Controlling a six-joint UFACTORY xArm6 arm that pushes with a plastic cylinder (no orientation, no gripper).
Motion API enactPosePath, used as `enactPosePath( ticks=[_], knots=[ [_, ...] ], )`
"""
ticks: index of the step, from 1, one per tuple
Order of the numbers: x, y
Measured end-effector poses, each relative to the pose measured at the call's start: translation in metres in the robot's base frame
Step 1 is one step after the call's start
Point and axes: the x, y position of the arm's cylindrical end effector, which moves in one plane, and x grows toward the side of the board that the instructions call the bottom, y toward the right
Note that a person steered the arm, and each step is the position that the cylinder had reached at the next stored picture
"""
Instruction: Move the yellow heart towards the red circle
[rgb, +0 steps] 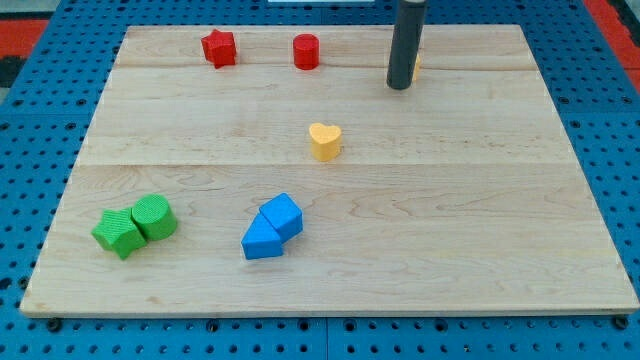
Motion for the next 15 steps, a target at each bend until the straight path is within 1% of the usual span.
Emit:
enactPosePath(
  ticks=[1, 2, 3, 4, 5, 6, 7, 8, 9, 10, 11, 12, 13, 14, 15],
  knots=[
    [-0.029, 0.023],
    [0.083, 0.043],
    [0.179, -0.016],
    [0.165, -0.064],
    [0.101, -0.078],
    [0.070, -0.078],
    [0.124, -0.038],
    [0.152, -0.102],
    [0.098, -0.115],
    [0.071, -0.115],
    [0.070, -0.114],
    [0.076, -0.071],
    [0.048, -0.044],
    [0.043, -0.071],
    [0.048, -0.103]
  ],
)
